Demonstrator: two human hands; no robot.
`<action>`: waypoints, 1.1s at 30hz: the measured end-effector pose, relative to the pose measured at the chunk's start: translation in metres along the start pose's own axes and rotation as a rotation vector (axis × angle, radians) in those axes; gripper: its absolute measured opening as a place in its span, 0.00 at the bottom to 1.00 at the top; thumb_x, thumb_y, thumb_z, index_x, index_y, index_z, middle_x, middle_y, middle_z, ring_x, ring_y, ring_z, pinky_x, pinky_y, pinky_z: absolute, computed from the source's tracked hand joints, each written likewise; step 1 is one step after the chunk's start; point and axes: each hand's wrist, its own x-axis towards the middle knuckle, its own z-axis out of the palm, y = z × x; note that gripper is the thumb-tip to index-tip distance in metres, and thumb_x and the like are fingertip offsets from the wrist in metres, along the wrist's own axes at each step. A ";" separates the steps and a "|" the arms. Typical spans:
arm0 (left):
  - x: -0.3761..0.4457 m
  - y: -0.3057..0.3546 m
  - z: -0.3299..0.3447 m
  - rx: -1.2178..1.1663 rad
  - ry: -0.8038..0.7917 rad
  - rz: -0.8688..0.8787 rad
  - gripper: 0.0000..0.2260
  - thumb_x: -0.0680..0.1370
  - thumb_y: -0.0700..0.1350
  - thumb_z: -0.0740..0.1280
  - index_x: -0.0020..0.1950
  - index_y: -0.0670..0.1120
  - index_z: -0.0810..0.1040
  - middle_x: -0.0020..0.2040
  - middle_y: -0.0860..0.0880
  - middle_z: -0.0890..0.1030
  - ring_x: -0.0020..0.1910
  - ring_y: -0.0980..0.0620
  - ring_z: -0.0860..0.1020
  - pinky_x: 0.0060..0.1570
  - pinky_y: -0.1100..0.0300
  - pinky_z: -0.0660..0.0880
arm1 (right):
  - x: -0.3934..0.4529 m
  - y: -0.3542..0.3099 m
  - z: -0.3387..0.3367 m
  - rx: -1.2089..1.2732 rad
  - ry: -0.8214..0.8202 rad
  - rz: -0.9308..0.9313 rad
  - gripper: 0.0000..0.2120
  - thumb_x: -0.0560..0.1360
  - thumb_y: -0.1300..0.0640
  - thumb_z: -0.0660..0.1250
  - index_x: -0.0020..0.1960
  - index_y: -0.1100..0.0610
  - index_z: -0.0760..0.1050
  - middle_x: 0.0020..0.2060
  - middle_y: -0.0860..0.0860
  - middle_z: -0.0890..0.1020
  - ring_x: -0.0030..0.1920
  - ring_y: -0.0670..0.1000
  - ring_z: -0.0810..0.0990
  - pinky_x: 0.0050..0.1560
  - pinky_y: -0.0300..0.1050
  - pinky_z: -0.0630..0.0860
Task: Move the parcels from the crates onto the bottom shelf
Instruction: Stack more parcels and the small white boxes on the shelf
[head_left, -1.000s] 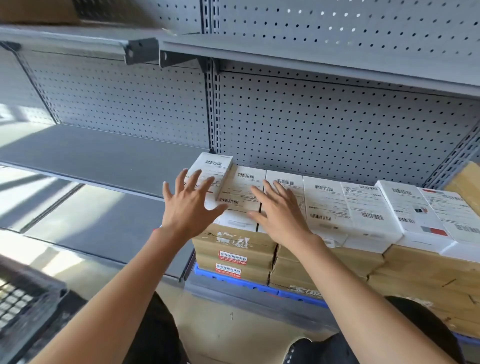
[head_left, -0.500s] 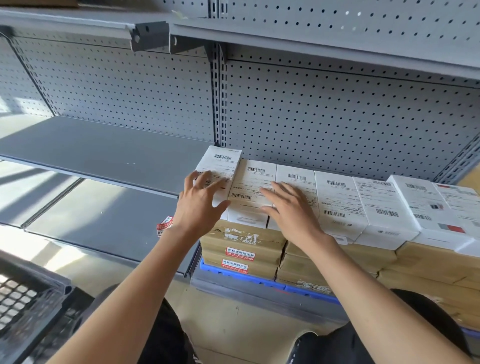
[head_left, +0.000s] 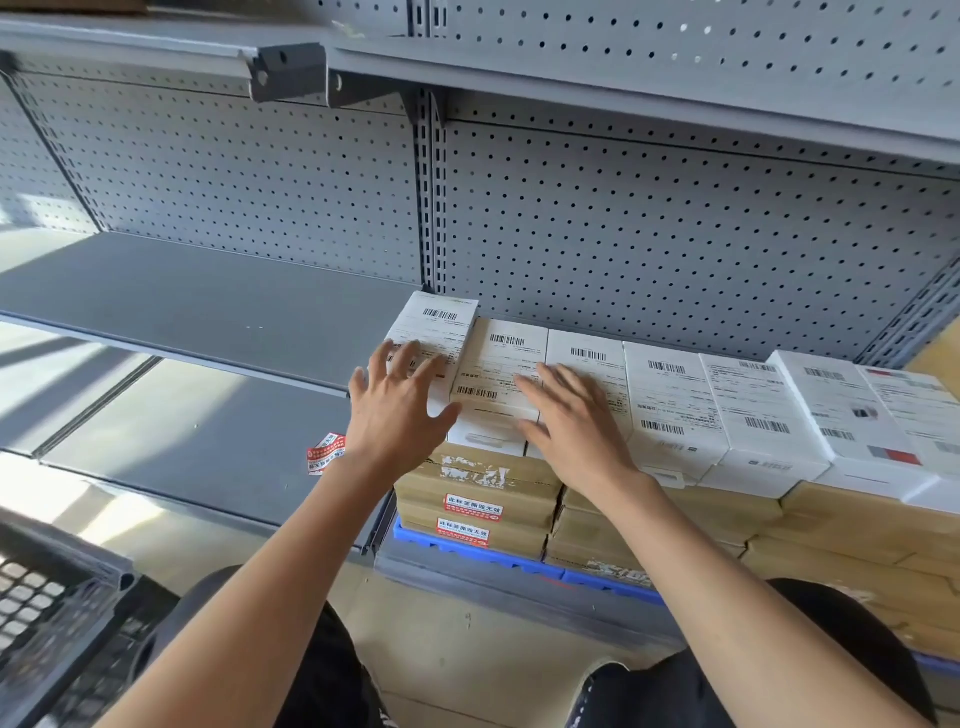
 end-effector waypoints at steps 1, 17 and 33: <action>0.000 0.001 0.000 0.012 0.006 0.006 0.28 0.77 0.63 0.67 0.75 0.55 0.69 0.77 0.50 0.66 0.79 0.44 0.56 0.73 0.37 0.58 | 0.000 0.000 0.000 -0.003 -0.003 0.003 0.26 0.80 0.48 0.67 0.75 0.53 0.67 0.74 0.55 0.69 0.75 0.58 0.63 0.75 0.58 0.56; -0.020 0.045 -0.003 0.088 -0.008 0.159 0.23 0.81 0.58 0.61 0.76 0.53 0.69 0.77 0.49 0.67 0.79 0.45 0.57 0.76 0.34 0.49 | -0.022 0.008 -0.027 0.023 0.005 0.058 0.25 0.81 0.49 0.64 0.77 0.51 0.66 0.75 0.52 0.69 0.75 0.54 0.64 0.76 0.51 0.53; -0.034 0.133 0.004 0.010 -0.066 0.353 0.22 0.82 0.57 0.60 0.75 0.53 0.69 0.72 0.52 0.73 0.73 0.47 0.66 0.73 0.42 0.60 | -0.093 0.040 -0.066 0.009 -0.008 0.243 0.24 0.81 0.53 0.64 0.77 0.52 0.66 0.73 0.53 0.71 0.73 0.55 0.67 0.74 0.53 0.61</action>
